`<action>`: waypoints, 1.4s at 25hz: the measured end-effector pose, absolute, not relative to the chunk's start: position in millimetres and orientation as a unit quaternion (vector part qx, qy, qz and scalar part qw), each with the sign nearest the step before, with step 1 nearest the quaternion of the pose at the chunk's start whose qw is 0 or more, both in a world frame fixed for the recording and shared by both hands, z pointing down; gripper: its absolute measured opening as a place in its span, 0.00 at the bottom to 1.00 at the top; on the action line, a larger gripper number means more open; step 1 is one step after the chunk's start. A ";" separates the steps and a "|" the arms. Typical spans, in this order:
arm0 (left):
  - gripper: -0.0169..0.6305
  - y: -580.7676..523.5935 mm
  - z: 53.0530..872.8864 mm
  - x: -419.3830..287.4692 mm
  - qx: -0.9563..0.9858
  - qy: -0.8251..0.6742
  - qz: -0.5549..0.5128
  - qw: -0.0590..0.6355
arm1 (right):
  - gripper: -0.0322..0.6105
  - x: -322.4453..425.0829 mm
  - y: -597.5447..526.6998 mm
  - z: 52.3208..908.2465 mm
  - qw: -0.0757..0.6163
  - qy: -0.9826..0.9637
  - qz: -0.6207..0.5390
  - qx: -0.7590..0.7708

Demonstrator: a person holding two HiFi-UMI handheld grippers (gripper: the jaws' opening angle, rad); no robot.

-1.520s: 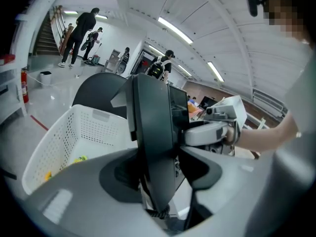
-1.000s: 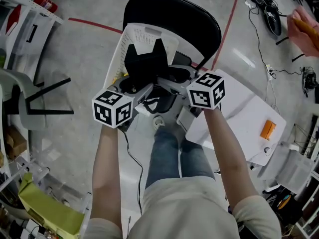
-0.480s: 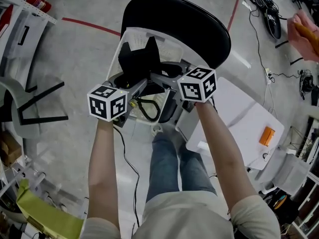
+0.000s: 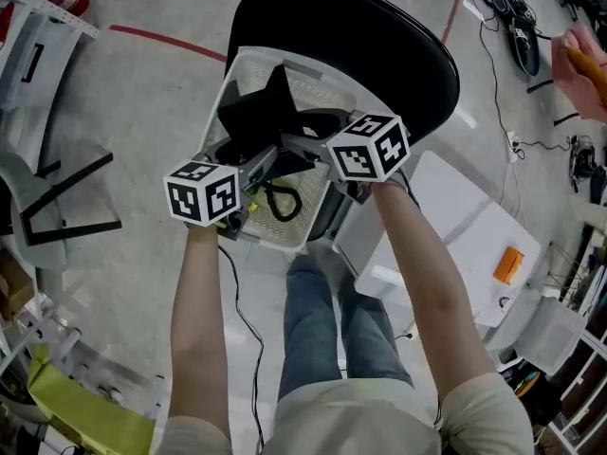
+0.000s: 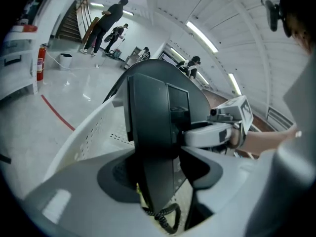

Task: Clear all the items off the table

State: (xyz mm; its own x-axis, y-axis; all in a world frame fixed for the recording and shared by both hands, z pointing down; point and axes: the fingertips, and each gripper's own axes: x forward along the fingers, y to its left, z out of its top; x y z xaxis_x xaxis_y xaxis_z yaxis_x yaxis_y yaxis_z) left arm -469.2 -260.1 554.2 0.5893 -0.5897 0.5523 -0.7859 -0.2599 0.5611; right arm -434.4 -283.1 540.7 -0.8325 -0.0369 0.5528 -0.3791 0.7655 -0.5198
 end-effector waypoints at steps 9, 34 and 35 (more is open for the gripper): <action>0.40 -258.9 570.7 -475.5 0.777 -0.450 0.154 0.412 | 0.35 -445.0 -279.4 557.8 0.333 -0.888 0.305 0.083; 0.41 -245.6 589.8 -498.4 0.753 -0.495 0.199 0.386 | 0.47 -461.2 -274.9 579.9 0.379 -0.882 0.249 0.127; 0.41 -246.1 587.2 -497.9 0.753 -0.496 0.197 0.385 | 0.47 -460.7 -276.3 577.2 0.374 -0.883 0.253 0.129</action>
State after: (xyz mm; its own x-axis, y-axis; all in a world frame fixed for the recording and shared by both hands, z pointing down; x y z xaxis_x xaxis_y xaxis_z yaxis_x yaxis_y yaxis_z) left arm -497.9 -246.1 587.2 0.4312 -0.5955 0.6779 -0.8983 -0.2129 0.3844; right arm -460.7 -276.3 577.2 -0.6869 -0.0394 0.7257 -0.4173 0.8389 -0.3495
